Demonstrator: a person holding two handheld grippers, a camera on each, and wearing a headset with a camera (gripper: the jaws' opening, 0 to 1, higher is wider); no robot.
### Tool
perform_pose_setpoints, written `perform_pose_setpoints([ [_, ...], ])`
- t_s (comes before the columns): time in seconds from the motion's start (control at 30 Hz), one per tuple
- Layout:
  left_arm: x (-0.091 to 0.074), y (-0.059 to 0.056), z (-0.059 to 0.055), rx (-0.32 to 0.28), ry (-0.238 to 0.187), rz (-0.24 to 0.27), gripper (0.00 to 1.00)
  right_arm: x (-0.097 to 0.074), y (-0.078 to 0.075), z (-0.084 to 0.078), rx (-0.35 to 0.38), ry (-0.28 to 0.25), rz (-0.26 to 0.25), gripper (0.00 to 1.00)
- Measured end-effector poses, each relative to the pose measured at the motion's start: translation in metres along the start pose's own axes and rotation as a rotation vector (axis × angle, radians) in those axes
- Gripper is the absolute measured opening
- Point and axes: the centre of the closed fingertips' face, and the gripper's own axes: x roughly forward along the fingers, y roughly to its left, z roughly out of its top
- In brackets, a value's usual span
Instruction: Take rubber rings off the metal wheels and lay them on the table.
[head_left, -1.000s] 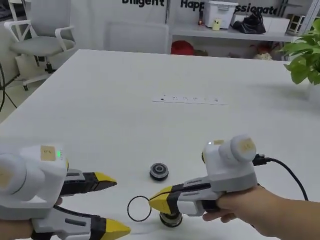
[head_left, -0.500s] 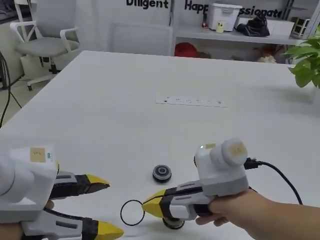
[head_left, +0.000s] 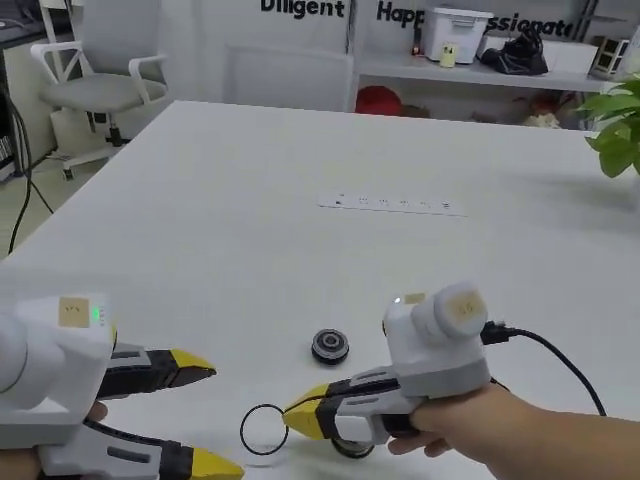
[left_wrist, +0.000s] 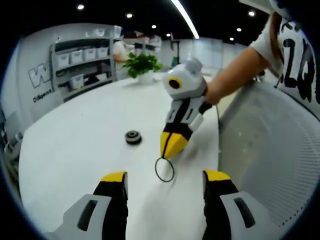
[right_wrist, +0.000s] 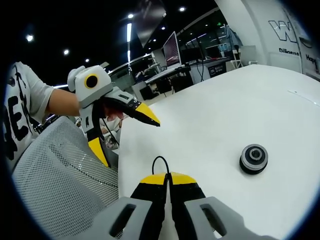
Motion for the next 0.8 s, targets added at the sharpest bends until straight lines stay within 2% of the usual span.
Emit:
perform_pose_setpoints([
  [0.33, -0.0014, 0.0010, -0.0013, -0.008, 0.001, 0.000, 0.62, 0.0045, 0.0001, -0.0021, -0.026, 0.011, -0.007, 0.04],
  [0.8, 0.0006, 0.0011, -0.0018, 0.001, 0.011, -0.008, 0.61, 0.0012, -0.0032, -0.0031, -0.063, 0.016, -0.029, 0.20],
])
